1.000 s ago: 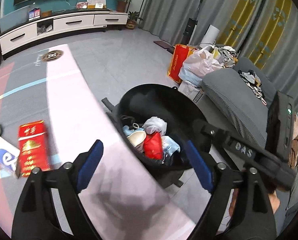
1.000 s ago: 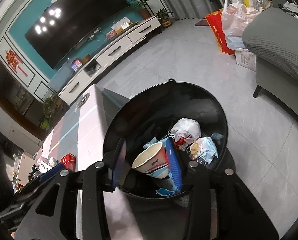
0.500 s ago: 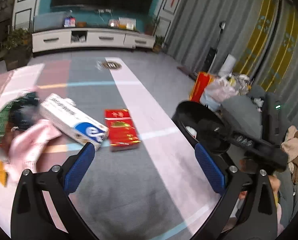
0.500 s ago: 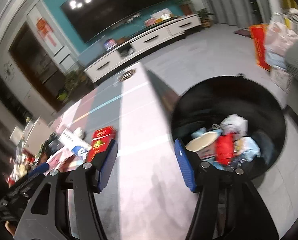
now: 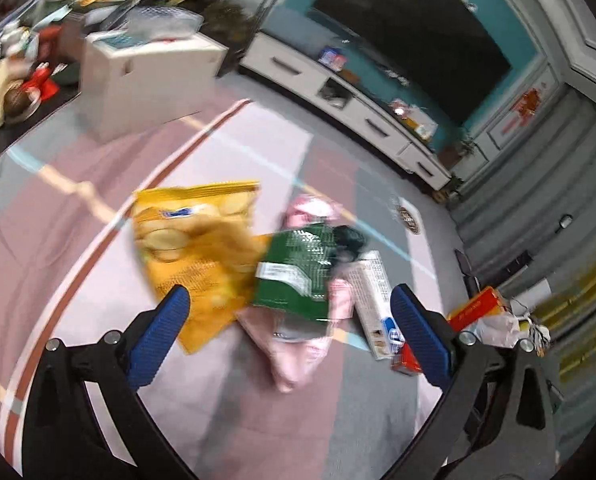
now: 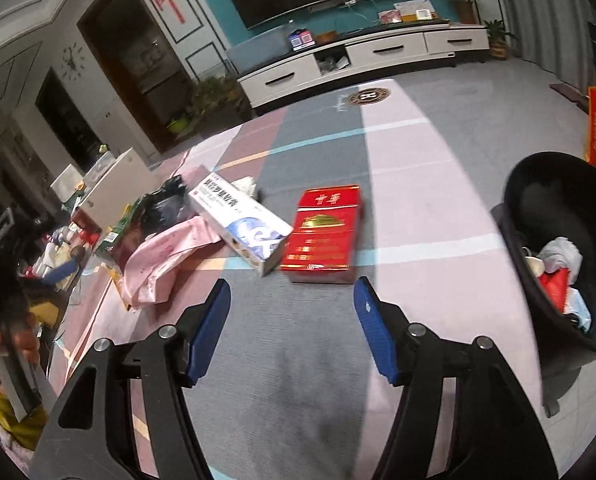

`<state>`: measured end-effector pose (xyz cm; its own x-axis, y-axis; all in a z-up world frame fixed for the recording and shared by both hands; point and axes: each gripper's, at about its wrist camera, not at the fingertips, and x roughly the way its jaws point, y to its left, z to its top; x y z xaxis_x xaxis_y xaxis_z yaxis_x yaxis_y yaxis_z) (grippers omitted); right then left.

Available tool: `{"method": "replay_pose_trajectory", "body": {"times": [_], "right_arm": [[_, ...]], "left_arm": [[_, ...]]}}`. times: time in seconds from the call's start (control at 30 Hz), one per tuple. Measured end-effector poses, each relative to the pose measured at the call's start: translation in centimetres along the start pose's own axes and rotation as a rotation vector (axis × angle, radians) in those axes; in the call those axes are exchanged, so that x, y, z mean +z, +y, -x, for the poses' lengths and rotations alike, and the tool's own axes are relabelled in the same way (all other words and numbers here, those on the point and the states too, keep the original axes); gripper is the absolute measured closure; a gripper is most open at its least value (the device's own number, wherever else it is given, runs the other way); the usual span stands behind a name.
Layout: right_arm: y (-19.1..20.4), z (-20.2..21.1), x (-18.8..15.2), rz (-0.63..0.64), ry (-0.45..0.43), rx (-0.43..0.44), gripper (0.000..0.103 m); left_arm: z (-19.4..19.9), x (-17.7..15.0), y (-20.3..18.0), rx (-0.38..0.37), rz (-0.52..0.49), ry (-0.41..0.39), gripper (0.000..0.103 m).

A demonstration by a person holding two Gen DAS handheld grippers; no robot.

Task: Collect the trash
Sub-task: 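Move both tools back toward the remaining trash on the table, then grasp the green snack bag with the left tool while the right tool grasps the pink bag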

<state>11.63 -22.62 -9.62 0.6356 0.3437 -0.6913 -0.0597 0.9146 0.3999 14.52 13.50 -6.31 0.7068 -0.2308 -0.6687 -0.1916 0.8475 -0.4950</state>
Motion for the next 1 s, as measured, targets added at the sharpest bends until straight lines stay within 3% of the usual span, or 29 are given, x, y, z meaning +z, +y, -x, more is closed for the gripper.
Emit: {"method": "replay_pose_trajectory", "body": {"times": [0.17,0.47,0.53,0.6,0.63,0.77,0.87,1.0], "right_arm": [[1.6,-1.4,0.2,0.002,0.018,0.031,0.039],[4.3,-3.6,-0.5,0.024,0.058,0.074,0.039],[4.6,-3.9,-0.6,0.021,0.064,0.081,0.039],[4.7,-4.2,-0.6,0.003,0.068,0.106,0.039],[4.7,-4.4,-0.7,-0.011,0.073,0.124,0.039],[4.9,-5.2,-0.6,-0.071,0.092,0.207,0.039],[5.6,-6.6,-0.7,-0.121,0.132,0.303,0.039],[7.4,-8.3,-1.1,-0.148,0.186,0.396,0.039]], "left_arm": [[-1.3,-0.5,0.3,-0.098,-0.018,0.059,0.003],[-3.6,-0.5,0.9,-0.132,0.049,0.003,0.004],[-4.1,-0.6,0.7,-0.139,0.048,0.014,0.014],[-4.7,-0.7,0.3,-0.121,0.029,0.020,0.038],[-5.3,-0.6,0.2,-0.108,0.023,0.025,0.043],[-5.7,-0.7,0.5,-0.092,0.022,0.032,0.086],[-4.7,-0.8,0.5,-0.091,0.008,0.014,0.095],[-1.4,-0.7,0.1,-0.158,-0.045,-0.036,0.096]]}}
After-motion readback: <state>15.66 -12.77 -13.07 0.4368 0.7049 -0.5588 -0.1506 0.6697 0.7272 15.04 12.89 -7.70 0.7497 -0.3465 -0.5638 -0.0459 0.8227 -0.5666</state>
